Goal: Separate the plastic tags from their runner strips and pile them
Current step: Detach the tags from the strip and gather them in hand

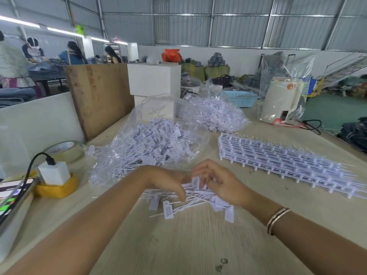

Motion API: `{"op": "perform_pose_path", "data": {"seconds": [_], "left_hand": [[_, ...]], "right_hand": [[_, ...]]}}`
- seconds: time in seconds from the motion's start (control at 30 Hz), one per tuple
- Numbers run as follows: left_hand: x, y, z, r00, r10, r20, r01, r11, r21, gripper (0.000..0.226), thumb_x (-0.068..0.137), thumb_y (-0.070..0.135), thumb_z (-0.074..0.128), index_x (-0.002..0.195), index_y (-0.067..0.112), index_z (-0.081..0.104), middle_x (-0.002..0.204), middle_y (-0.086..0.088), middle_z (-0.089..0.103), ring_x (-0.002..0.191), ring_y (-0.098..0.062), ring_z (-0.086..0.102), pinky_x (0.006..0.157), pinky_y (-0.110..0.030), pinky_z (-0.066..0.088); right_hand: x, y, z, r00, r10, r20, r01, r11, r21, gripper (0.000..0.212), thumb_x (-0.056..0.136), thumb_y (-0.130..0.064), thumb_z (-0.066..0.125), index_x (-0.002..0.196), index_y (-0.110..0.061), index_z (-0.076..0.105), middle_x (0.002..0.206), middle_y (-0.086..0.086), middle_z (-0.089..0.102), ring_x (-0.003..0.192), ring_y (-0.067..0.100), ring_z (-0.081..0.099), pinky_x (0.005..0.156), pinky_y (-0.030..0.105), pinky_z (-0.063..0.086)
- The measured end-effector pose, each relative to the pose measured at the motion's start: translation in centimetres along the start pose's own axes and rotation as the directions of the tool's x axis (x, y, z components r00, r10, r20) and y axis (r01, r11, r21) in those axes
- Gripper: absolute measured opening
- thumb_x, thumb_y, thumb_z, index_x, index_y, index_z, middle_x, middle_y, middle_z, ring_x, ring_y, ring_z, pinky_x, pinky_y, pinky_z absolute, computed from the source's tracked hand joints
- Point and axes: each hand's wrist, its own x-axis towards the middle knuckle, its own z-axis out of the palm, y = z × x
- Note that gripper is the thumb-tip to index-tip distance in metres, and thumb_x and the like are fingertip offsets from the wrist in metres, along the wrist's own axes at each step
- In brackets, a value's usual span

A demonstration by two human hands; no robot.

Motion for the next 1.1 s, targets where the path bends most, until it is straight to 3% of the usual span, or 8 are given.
{"op": "perform_pose_path", "data": {"seconds": [0.13,0.23,0.37,0.47,0.7,0.8,0.93,1.1], "left_hand": [[0.6,0.8,0.8,0.978,-0.120,-0.172,0.152,0.971,0.187,0.088,0.077,0.062,0.062,0.144,0.016,0.028,0.148,-0.005,0.032,0.131,-0.022,0.036,0.105,-0.034,0.035],[1.6,1.1,2.5,0.950,-0.060,-0.306,0.170,0.922,0.348,0.083,0.078,0.048,0.069,0.143,0.014,0.031,0.143,-0.010,0.037,0.128,-0.025,0.038,0.101,-0.031,0.036],[2.1,1.0,3.6,0.929,0.054,-0.367,0.055,0.958,0.281,0.048,0.084,0.025,0.064,0.129,0.018,0.049,0.120,-0.005,0.057,0.108,-0.022,0.055,0.086,-0.026,0.042],[2.4,0.9,4.6,0.898,0.086,-0.432,0.055,0.951,0.304,0.023,0.087,0.024,0.055,0.108,0.014,0.056,0.105,-0.008,0.062,0.098,-0.026,0.060,0.079,-0.028,0.044],[2.7,1.2,4.6,0.837,0.197,-0.510,-0.023,0.945,0.326,0.024,0.088,0.028,0.058,0.102,0.009,0.060,0.100,-0.009,0.060,0.096,-0.024,0.057,0.079,-0.031,0.045],[0.7,1.6,2.4,0.868,0.171,-0.466,-0.102,0.980,0.171,0.026,0.084,0.049,0.060,0.087,0.023,0.059,0.089,0.004,0.059,0.088,-0.017,0.057,0.074,-0.027,0.044],[-1.5,1.3,-1.2,0.611,0.062,-0.789,-0.225,0.970,-0.098,0.023,0.093,0.039,0.050,0.099,0.025,0.067,0.098,0.009,0.064,0.089,-0.008,0.059,0.074,-0.019,0.041],[-3.3,-0.8,-3.1,0.093,0.222,-0.970,-0.079,0.973,0.215,0.015,0.089,0.007,0.054,0.091,0.011,0.069,0.094,-0.005,0.061,0.073,-0.013,0.053,0.069,-0.020,0.039]], "right_hand": [[1.5,0.5,-2.6,0.938,0.200,0.285,-0.063,0.903,-0.425,0.085,0.080,-0.032,0.071,0.145,-0.028,0.017,0.153,-0.009,0.014,0.134,0.009,0.021,0.111,0.030,0.017],[2.8,0.7,-1.8,0.805,0.398,0.441,0.087,0.655,-0.750,0.115,0.073,-0.045,0.071,0.146,-0.027,-0.015,0.156,-0.005,-0.017,0.142,0.011,-0.015,0.111,0.036,-0.016],[4.6,0.5,0.2,0.835,0.390,0.387,0.082,0.608,-0.789,0.102,0.070,-0.040,0.071,0.147,-0.021,0.008,0.147,0.003,0.031,0.134,0.021,0.031,0.114,0.039,0.015],[4.9,0.4,0.3,0.879,0.327,0.348,0.106,0.577,-0.810,0.069,0.069,-0.036,0.072,0.129,-0.020,0.040,0.115,0.002,0.051,0.103,0.021,0.054,0.084,0.033,0.043],[4.1,1.2,0.0,0.965,0.189,0.184,0.092,0.412,-0.906,0.026,0.069,-0.040,0.065,0.061,-0.022,0.047,0.058,-0.005,0.045,0.055,0.019,0.047,0.048,0.022,0.029],[3.4,2.2,-1.3,0.969,0.137,0.206,0.143,0.369,-0.918,0.021,0.073,-0.043,0.057,0.073,-0.022,0.057,0.068,-0.002,0.050,0.065,0.023,0.056,0.047,0.020,0.024],[2.8,2.6,-4.6,0.963,0.156,0.218,0.141,0.396,-0.907,0.019,0.072,-0.043,0.056,0.083,-0.027,0.054,0.070,-0.009,0.036,0.066,0.014,0.046,0.049,0.021,0.025],[3.4,0.2,-8.4,0.991,0.111,0.070,-0.007,0.581,-0.814,0.015,0.067,-0.034,0.066,0.072,-0.023,0.057,0.066,-0.006,0.055,0.060,0.012,0.052,0.052,0.024,0.042]]}}
